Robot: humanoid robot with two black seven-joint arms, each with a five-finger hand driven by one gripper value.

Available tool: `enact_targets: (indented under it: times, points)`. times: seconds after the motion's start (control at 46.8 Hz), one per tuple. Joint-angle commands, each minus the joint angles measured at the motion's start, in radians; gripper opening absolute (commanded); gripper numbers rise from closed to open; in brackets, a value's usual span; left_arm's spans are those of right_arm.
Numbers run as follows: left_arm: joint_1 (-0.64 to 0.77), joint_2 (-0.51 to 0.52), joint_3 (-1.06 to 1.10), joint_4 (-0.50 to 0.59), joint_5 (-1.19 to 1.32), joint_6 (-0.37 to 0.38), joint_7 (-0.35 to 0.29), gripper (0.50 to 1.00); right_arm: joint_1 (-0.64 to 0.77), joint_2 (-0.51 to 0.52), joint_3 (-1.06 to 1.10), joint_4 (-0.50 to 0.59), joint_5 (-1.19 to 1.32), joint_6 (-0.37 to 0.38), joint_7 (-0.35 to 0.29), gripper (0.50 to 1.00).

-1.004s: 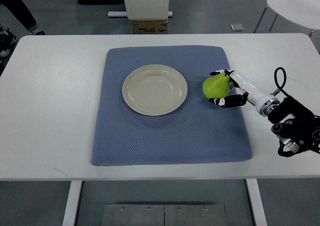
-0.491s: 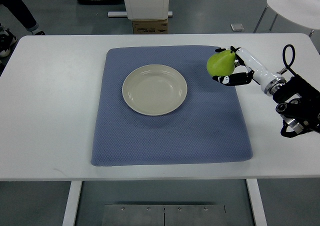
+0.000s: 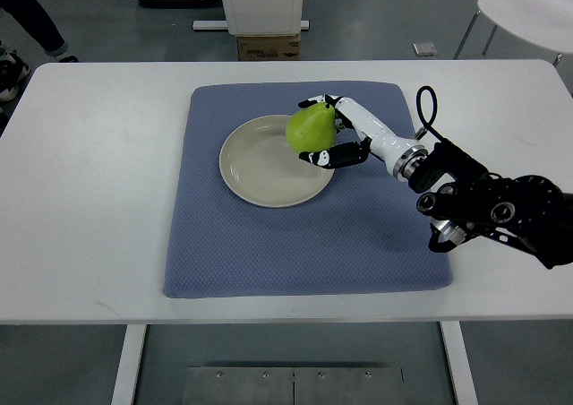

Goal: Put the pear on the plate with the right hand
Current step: 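Lift the pear with the right hand and carry it over the plate, then lower the pear onto the cream plate with the right hand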

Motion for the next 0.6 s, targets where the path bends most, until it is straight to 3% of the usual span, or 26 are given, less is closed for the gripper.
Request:
enact_targets:
  times: [0.0, 0.384, 0.577]
  points:
    - [0.0, 0.0, 0.0, 0.0, 0.0, 0.0, 0.0, 1.0, 0.004, 0.034, -0.002, -0.011, 0.0, 0.0, -0.006, 0.5]
    - [0.0, 0.0, 0.0, 0.0, 0.0, 0.0, 0.0, 1.0, -0.01, 0.231, -0.066, -0.204, 0.003, 0.001, -0.033, 0.5]
    - [0.0, 0.0, 0.0, 0.0, 0.0, 0.0, 0.0, 1.0, -0.025, 0.232, -0.067, -0.269, 0.001, 0.008, -0.041, 0.5]
